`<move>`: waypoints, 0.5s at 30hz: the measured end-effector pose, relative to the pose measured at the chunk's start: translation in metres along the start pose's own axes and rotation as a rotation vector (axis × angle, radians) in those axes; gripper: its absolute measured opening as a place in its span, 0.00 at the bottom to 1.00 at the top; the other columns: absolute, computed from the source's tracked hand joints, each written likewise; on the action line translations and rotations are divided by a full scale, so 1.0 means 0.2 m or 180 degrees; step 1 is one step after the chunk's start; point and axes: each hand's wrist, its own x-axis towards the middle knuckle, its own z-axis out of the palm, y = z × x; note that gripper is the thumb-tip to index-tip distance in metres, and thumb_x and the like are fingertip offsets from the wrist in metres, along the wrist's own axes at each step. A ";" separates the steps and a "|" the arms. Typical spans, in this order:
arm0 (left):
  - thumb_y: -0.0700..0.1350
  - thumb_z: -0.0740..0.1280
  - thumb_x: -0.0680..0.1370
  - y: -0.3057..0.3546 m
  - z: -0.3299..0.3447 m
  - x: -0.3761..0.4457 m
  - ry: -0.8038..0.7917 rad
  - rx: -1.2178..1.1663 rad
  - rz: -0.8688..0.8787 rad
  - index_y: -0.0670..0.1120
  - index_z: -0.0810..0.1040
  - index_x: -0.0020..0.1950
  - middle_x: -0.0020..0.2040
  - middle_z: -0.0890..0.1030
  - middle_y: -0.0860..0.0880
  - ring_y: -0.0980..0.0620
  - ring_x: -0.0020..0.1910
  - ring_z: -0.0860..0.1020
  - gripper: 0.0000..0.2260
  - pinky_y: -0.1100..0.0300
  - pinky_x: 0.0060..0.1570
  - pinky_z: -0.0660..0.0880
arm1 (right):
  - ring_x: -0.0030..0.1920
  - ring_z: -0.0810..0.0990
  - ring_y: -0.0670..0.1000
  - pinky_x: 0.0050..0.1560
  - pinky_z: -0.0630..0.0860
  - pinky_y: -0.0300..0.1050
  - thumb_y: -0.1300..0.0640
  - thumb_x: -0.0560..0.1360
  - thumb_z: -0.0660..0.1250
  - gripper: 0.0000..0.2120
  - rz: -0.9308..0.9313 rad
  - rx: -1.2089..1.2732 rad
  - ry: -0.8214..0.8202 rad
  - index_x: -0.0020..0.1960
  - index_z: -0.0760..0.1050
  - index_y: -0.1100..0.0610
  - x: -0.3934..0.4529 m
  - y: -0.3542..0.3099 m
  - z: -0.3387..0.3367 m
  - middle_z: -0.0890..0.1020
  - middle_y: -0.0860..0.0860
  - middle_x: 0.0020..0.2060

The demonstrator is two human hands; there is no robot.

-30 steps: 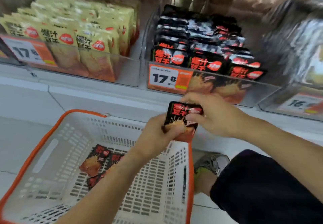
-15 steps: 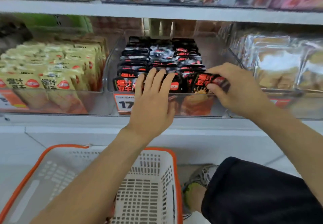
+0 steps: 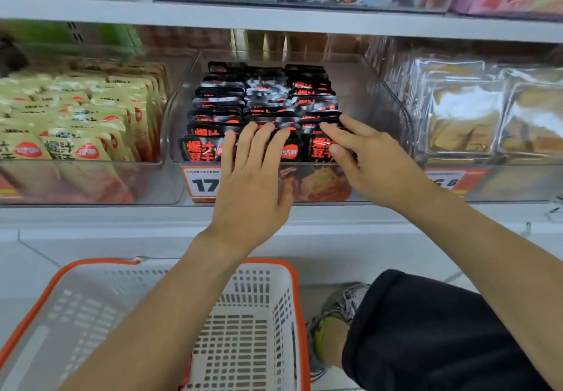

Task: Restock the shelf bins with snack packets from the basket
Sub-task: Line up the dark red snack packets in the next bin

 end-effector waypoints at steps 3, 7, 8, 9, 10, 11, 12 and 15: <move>0.48 0.69 0.74 0.00 0.00 0.00 -0.0046 -0.0014 0.0002 0.45 0.64 0.77 0.75 0.66 0.45 0.42 0.77 0.59 0.32 0.43 0.78 0.45 | 0.70 0.72 0.60 0.69 0.67 0.63 0.49 0.84 0.56 0.20 0.0081 0.0149 -0.0118 0.76 0.67 0.46 0.01 0.00 -0.02 0.64 0.57 0.77; 0.48 0.67 0.75 0.00 -0.03 0.02 -0.0033 -0.0253 0.0020 0.45 0.65 0.76 0.75 0.66 0.45 0.43 0.79 0.56 0.30 0.43 0.78 0.46 | 0.79 0.57 0.55 0.76 0.59 0.59 0.44 0.83 0.55 0.26 0.0138 0.0194 -0.0334 0.80 0.56 0.46 -0.01 -0.02 -0.05 0.56 0.56 0.80; 0.46 0.67 0.75 0.00 -0.04 0.01 0.0087 -0.0426 0.0049 0.44 0.66 0.76 0.75 0.67 0.45 0.43 0.79 0.56 0.29 0.42 0.78 0.47 | 0.78 0.56 0.56 0.76 0.58 0.59 0.44 0.83 0.57 0.28 0.0109 0.0151 -0.0177 0.80 0.55 0.47 -0.03 -0.04 -0.05 0.54 0.57 0.80; 0.43 0.66 0.75 0.01 -0.06 0.00 0.0291 -0.0644 0.0097 0.42 0.69 0.74 0.74 0.69 0.44 0.44 0.79 0.58 0.26 0.42 0.77 0.51 | 0.77 0.58 0.57 0.75 0.60 0.59 0.46 0.83 0.59 0.28 -0.0041 0.0096 0.0198 0.80 0.57 0.51 -0.05 -0.07 -0.05 0.55 0.59 0.79; 0.39 0.65 0.75 0.00 -0.08 -0.03 0.0588 -0.0865 0.0166 0.39 0.72 0.70 0.71 0.72 0.44 0.44 0.77 0.62 0.22 0.43 0.76 0.56 | 0.75 0.62 0.57 0.73 0.64 0.58 0.51 0.82 0.62 0.25 -0.0288 0.0185 0.0695 0.77 0.63 0.56 -0.07 -0.12 -0.05 0.61 0.61 0.75; 0.36 0.65 0.74 -0.01 -0.09 -0.07 0.0923 -0.1031 0.0224 0.38 0.76 0.64 0.66 0.75 0.43 0.44 0.73 0.67 0.18 0.47 0.74 0.61 | 0.71 0.67 0.57 0.69 0.68 0.55 0.58 0.81 0.64 0.20 -0.0546 0.0385 0.1156 0.71 0.70 0.62 -0.10 -0.18 -0.03 0.66 0.62 0.70; 0.34 0.64 0.74 -0.04 -0.10 -0.14 0.1164 -0.1139 0.0224 0.37 0.78 0.59 0.61 0.78 0.43 0.44 0.67 0.72 0.14 0.52 0.70 0.65 | 0.65 0.71 0.57 0.65 0.71 0.53 0.63 0.79 0.65 0.15 -0.0800 0.0568 0.1423 0.65 0.74 0.65 -0.13 -0.24 0.00 0.70 0.62 0.65; 0.36 0.62 0.75 -0.23 -0.03 -0.44 0.0940 -0.1331 -0.0362 0.40 0.79 0.50 0.50 0.79 0.46 0.50 0.52 0.75 0.08 0.58 0.55 0.70 | 0.54 0.77 0.58 0.53 0.75 0.53 0.68 0.75 0.65 0.10 -0.1483 0.0921 0.0897 0.56 0.77 0.65 -0.24 -0.42 0.24 0.74 0.59 0.56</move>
